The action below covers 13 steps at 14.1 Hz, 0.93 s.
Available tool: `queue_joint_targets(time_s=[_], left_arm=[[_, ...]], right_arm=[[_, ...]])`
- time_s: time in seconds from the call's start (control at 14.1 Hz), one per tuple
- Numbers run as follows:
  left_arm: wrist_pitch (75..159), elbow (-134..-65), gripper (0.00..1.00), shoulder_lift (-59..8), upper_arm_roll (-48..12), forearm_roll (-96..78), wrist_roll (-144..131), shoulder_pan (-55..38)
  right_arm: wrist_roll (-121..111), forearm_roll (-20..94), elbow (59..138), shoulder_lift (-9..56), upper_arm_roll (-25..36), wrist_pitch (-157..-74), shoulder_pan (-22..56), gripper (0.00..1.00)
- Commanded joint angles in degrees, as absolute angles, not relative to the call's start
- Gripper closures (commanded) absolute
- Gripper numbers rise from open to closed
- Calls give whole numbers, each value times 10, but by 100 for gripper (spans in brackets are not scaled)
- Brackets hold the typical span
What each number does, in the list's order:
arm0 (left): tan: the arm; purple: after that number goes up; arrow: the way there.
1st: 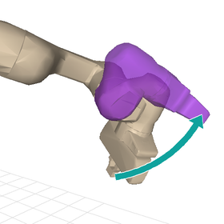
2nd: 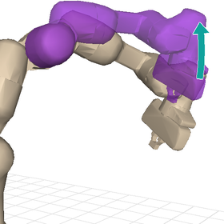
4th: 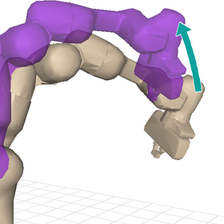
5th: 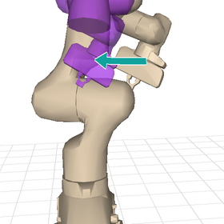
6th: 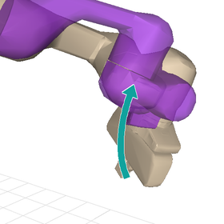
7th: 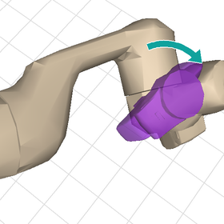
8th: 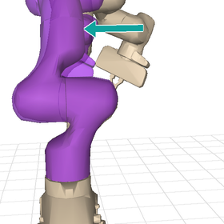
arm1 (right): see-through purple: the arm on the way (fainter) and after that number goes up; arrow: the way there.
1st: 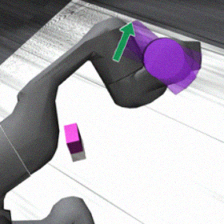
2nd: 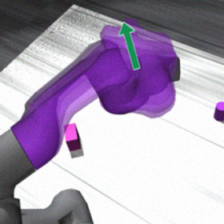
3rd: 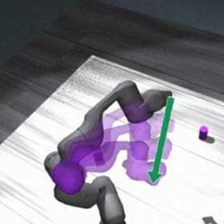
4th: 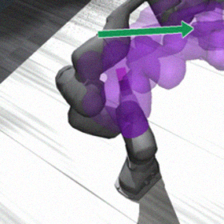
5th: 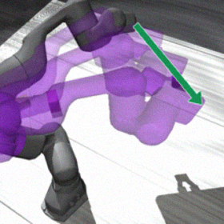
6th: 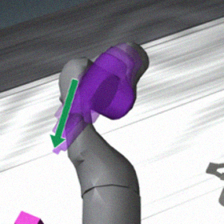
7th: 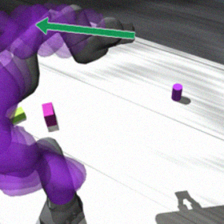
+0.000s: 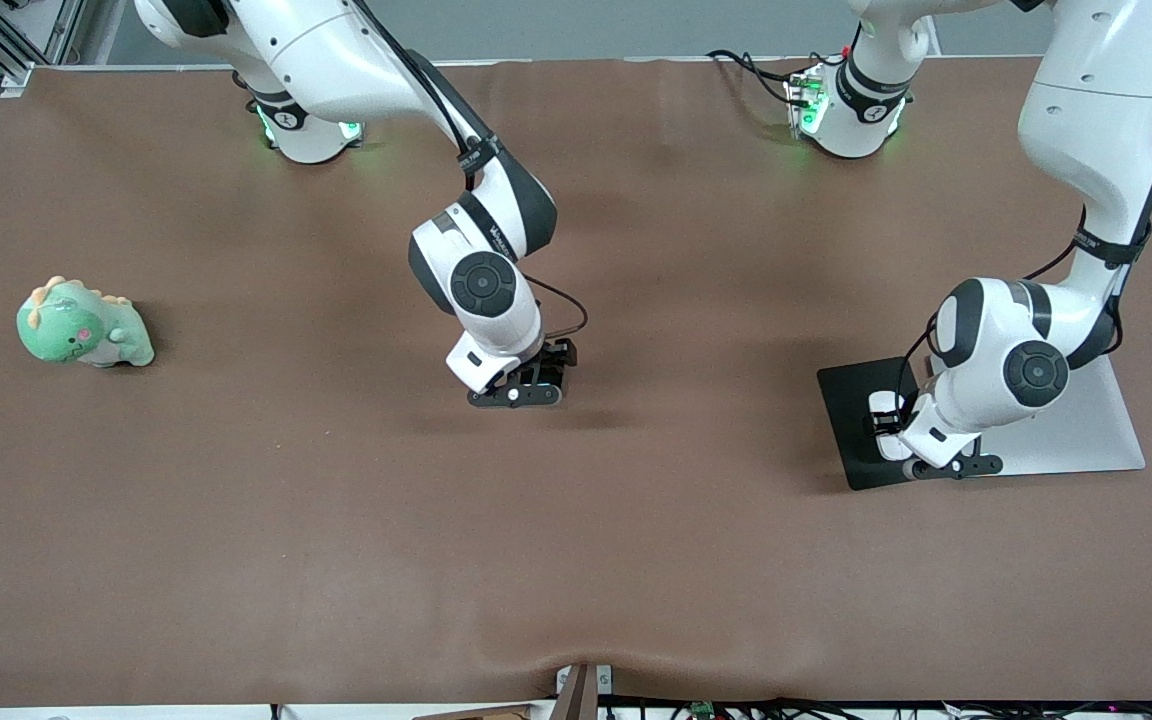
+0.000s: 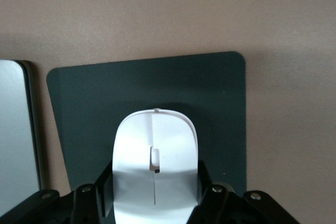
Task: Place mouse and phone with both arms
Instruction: 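Lower the mouse onto the pad while the right gripper grasps the phone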
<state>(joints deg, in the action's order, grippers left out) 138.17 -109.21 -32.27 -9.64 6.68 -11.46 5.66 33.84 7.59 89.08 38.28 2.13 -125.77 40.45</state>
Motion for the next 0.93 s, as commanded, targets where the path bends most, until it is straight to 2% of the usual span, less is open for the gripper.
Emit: queue_joint_targets(time_s=[0.0, 0.71, 0.78, 0.85], left_arm=[[1398, -1102, 41, -320, -101, 78, -126, 62], [1422, -1099, 40, -345, -101, 77, -127, 64], [1422, -1099, 39, -345, -101, 77, -127, 64], [1422, -1099, 32, -345, -101, 77, -127, 64]], right_arm=[[354, 80, 887, 395, 27, -1272, 412, 0], [432, 71, 893, 439, 28, -1329, 435, 0], [432, 71, 893, 442, 29, -1332, 435, 0], [432, 70, 893, 443, 29, -1332, 437, 0]])
